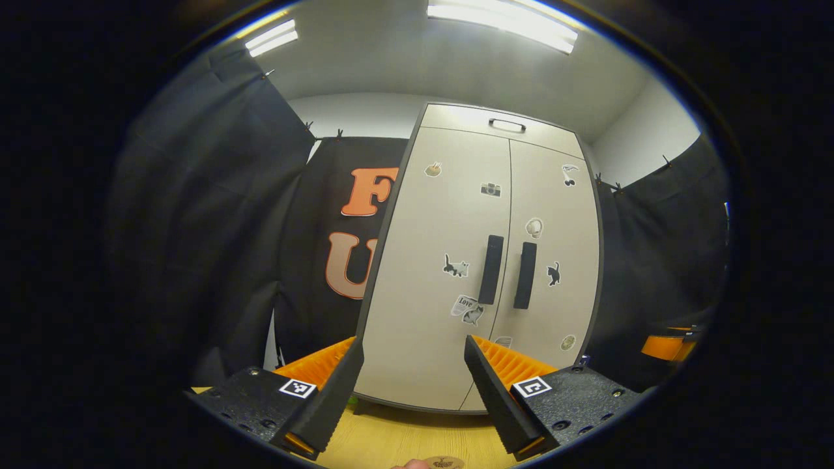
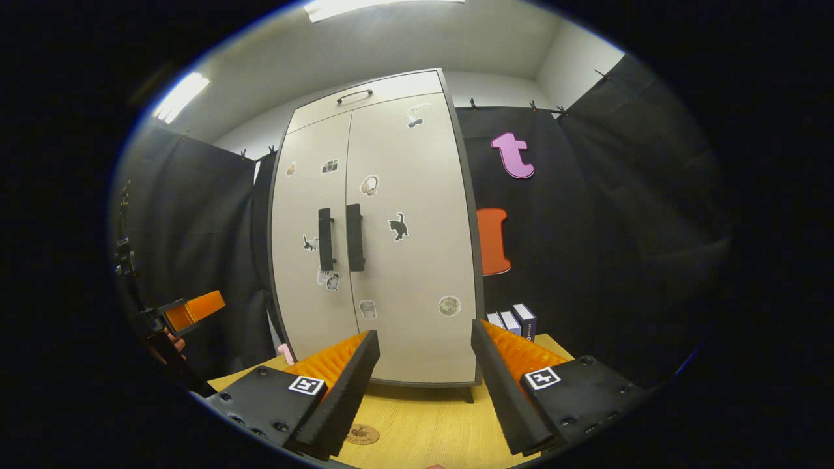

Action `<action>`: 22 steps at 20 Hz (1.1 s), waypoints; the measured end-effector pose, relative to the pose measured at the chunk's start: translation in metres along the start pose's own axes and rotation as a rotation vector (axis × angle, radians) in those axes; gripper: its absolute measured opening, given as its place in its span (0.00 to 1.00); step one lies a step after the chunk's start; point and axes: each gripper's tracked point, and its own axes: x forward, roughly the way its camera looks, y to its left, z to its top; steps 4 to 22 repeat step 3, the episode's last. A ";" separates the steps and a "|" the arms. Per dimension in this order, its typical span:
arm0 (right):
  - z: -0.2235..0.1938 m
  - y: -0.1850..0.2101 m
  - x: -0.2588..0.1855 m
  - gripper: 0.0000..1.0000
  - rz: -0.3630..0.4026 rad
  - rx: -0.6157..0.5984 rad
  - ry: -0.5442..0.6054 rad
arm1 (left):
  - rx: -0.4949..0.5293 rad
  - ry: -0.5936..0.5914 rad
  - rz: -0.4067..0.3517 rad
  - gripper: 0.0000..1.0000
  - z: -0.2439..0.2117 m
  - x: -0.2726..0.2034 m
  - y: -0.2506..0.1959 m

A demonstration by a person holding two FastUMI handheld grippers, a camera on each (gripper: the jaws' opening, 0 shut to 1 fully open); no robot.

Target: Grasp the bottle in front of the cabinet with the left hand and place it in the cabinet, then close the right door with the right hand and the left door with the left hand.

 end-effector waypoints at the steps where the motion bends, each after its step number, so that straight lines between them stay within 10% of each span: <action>1: 0.000 0.000 0.000 0.95 -0.001 0.002 -0.001 | -0.001 0.002 0.000 0.95 -0.001 0.000 0.001; 22: 0.000 0.000 0.000 0.95 -0.003 0.005 -0.002 | -0.003 0.011 0.000 0.95 -0.004 -0.001 0.000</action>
